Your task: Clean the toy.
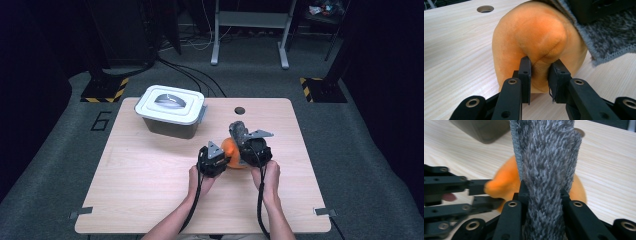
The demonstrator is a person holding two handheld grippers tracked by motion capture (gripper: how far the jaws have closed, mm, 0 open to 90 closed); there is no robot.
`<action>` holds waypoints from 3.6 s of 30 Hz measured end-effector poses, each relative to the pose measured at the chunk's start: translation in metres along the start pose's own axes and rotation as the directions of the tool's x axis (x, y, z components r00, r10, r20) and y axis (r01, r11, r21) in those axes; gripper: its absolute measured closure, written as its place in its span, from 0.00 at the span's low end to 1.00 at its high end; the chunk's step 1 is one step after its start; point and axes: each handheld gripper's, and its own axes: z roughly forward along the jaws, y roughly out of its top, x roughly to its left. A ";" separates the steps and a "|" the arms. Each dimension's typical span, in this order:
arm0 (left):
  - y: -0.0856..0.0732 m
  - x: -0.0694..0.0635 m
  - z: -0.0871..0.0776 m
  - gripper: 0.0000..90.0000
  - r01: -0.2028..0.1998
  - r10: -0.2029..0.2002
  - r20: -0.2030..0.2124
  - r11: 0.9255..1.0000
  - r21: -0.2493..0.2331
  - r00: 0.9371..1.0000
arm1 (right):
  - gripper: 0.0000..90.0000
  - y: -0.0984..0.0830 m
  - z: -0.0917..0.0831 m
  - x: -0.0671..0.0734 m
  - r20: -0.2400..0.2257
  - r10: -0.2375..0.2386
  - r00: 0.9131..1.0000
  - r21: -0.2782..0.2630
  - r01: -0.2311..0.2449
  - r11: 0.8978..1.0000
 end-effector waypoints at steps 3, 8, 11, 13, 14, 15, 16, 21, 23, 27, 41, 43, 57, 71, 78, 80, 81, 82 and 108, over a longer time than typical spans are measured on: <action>-0.001 0.000 0.000 0.81 -0.006 0.006 -0.003 1.000 -0.001 1.000 | 0.82 -0.004 0.000 -0.008 0.011 0.023 1.000 0.006 -0.024 1.000; -0.002 0.002 -0.001 0.81 -0.005 0.005 0.002 1.000 -0.001 1.000 | 0.82 -0.012 0.002 -0.024 0.045 0.058 0.997 0.019 -0.059 0.998; -0.003 0.002 -0.001 0.81 -0.001 0.001 0.002 1.000 -0.002 1.000 | 0.82 -0.022 0.008 -0.040 0.060 0.112 0.992 0.041 -0.114 0.993; -0.003 0.002 -0.001 0.81 -0.003 0.003 0.002 1.000 -0.002 1.000 | 0.82 -0.023 0.009 -0.043 0.065 0.114 0.991 0.051 -0.117 0.992; -0.003 0.002 -0.001 0.81 -0.003 0.003 0.002 1.000 -0.002 1.000 | 0.82 -0.028 0.014 -0.049 0.072 0.132 0.989 0.067 -0.137 0.988; -0.003 0.002 -0.001 0.81 -0.005 0.005 0.003 1.000 0.001 1.000 | 0.82 -0.028 0.014 -0.049 0.072 0.132 0.989 0.067 -0.137 0.988; -0.003 0.002 -0.001 0.81 -0.004 0.004 0.003 1.000 0.001 1.000 | 0.82 -0.030 0.017 -0.052 0.080 0.139 0.987 0.081 -0.145 0.986; -0.003 0.003 -0.001 0.81 -0.001 0.001 -0.003 1.000 0.000 1.000 | 0.82 -0.045 0.039 -0.066 0.081 0.183 0.980 0.147 -0.193 0.970; -0.003 0.003 -0.001 0.81 0.000 0.000 -0.004 1.000 0.001 1.000 | 0.82 -0.051 0.048 -0.068 0.066 0.198 0.978 0.180 -0.207 0.962; -0.003 0.003 -0.002 0.81 -0.004 0.004 -0.005 1.000 0.005 1.000 | 0.82 -0.053 0.052 -0.070 0.048 0.232 0.972 0.192 -0.237 0.952; -0.002 -0.002 -0.001 0.81 -0.020 0.020 0.000 1.000 0.004 1.000 | 0.81 0.003 -0.027 -0.022 -0.088 0.060 0.994 -0.033 -0.063 0.998; -0.002 -0.002 -0.001 0.81 -0.022 0.022 0.002 1.000 0.009 1.000 | 0.81 0.008 -0.026 -0.009 -0.105 0.016 0.994 -0.036 -0.020 0.999; -0.003 -0.001 0.000 0.81 -0.023 0.023 0.010 1.000 0.012 1.000 | 0.81 0.007 -0.004 0.007 -0.030 -0.029 0.999 0.018 0.029 0.999; -0.005 0.002 0.000 0.81 -0.010 0.010 0.016 1.000 0.012 1.000 | 0.81 -0.013 0.005 -0.043 0.032 0.115 0.993 0.052 -0.117 0.992; -0.005 0.002 0.000 0.81 -0.011 0.011 0.014 1.000 0.013 1.000 | 0.81 -0.027 0.021 -0.064 0.045 0.184 0.982 0.092 -0.188 0.978; -0.005 0.003 0.000 0.81 -0.006 0.006 0.018 1.000 0.015 1.000 | 0.81 -0.033 0.030 -0.067 0.060 0.184 0.981 0.123 -0.190 0.974; -0.005 0.003 0.000 0.81 -0.006 0.006 0.018 1.000 0.015 1.000 | 0.81 -0.033 0.030 -0.067 0.060 0.184 0.981 0.123 -0.190 0.974; -0.006 0.003 0.000 0.81 -0.003 0.003 0.017 1.000 0.015 1.000 | 0.81 -0.035 0.034 -0.068 0.063 0.195 0.979 0.138 -0.202 0.970; -0.008 0.009 0.000 0.78 0.010 -0.010 0.008 1.000 0.012 1.000 | 0.80 -0.014 -0.007 -0.019 -0.011 0.048 0.999 0.030 -0.048 0.998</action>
